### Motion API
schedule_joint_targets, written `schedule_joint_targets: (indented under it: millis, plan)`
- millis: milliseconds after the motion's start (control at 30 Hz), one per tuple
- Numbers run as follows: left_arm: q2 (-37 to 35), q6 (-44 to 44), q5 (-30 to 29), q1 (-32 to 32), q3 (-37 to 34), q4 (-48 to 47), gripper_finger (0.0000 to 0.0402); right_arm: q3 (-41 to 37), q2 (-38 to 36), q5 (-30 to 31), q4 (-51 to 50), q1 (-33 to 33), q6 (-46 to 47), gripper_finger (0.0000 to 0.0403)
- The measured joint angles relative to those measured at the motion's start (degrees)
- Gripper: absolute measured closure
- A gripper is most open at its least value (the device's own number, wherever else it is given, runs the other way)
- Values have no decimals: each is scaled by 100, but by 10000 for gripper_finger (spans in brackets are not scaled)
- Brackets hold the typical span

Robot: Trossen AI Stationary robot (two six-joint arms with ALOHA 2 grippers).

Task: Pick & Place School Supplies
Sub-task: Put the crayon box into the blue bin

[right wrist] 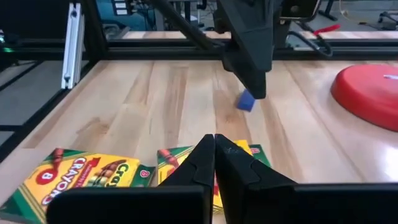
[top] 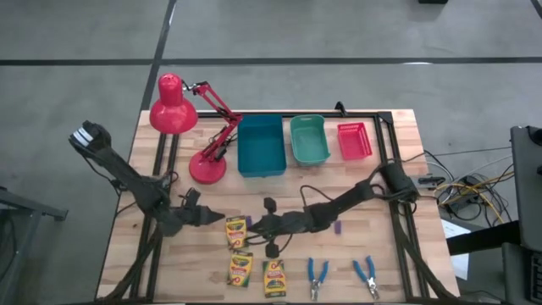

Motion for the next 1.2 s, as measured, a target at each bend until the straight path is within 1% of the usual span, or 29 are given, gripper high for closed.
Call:
schedule_joint_targets:
  millis: [67,167,267,367,467,567,733,867,1000,1200]
  plan:
    - [170,-110,77,2,81,-8,172,173,138,-2,-2,2,69,394]
    - [436,-157,396,2,240,-3,172,378,271,8,-130,2,219,394]
    - [758,-203,698,2,425,5,172,443,299,60,-574,2,243,394]
    - [1110,-226,737,0,605,11,172,514,297,66,-954,2,261,394]
    - [1397,-236,741,0,716,-2,172,515,379,41,-852,2,491,394]
    - [1561,-393,888,2,770,-5,172,506,531,23,-710,2,545,394]
    - [1654,-631,1161,0,777,-3,172,643,784,-145,-660,0,577,394]
    - [1664,-631,1167,0,777,4,172,827,990,-245,-682,7,594,394]
    - [1665,-633,1207,0,777,-39,172,921,1038,-239,-688,-7,725,394]
    - [1667,-1034,1337,0,772,-331,172,1160,1037,-219,-1583,-37,740,394]
